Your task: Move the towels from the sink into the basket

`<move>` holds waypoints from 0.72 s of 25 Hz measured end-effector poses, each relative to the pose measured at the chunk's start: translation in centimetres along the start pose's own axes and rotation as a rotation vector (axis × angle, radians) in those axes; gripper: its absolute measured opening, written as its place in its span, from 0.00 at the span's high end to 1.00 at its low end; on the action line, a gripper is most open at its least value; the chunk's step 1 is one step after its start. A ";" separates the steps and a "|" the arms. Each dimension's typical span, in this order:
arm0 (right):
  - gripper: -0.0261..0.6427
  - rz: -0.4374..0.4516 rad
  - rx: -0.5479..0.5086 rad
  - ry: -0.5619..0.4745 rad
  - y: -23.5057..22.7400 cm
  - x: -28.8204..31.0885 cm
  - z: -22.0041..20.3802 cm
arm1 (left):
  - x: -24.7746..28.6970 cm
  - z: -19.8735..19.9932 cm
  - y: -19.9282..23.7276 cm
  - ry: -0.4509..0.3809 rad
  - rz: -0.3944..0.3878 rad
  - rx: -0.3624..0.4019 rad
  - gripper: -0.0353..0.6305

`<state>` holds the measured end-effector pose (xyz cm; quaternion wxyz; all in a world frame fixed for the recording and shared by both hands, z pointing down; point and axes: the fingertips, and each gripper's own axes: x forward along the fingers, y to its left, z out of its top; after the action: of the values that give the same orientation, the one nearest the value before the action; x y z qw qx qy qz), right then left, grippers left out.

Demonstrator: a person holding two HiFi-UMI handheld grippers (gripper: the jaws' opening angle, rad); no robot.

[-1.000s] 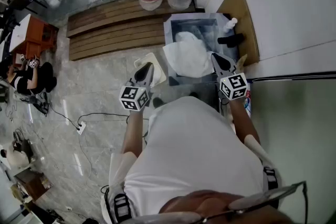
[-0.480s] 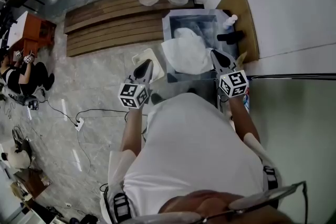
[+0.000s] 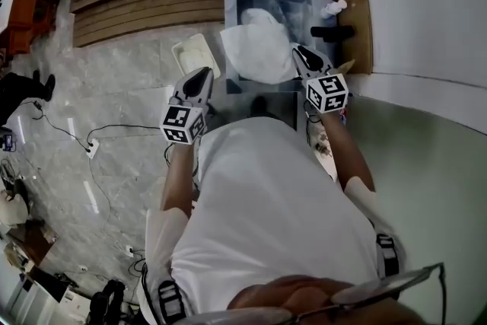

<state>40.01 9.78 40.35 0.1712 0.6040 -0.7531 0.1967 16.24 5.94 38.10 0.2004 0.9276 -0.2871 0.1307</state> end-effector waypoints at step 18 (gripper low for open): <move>0.32 0.032 0.039 0.508 -7.1 21.4 -19.1 | 4.8 -11.9 1.2 0.144 0.047 -0.153 0.91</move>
<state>42.84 0.05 68.11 0.3402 0.5265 -0.6914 0.3591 17.86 8.02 50.69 0.2875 0.8908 -0.3026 0.1795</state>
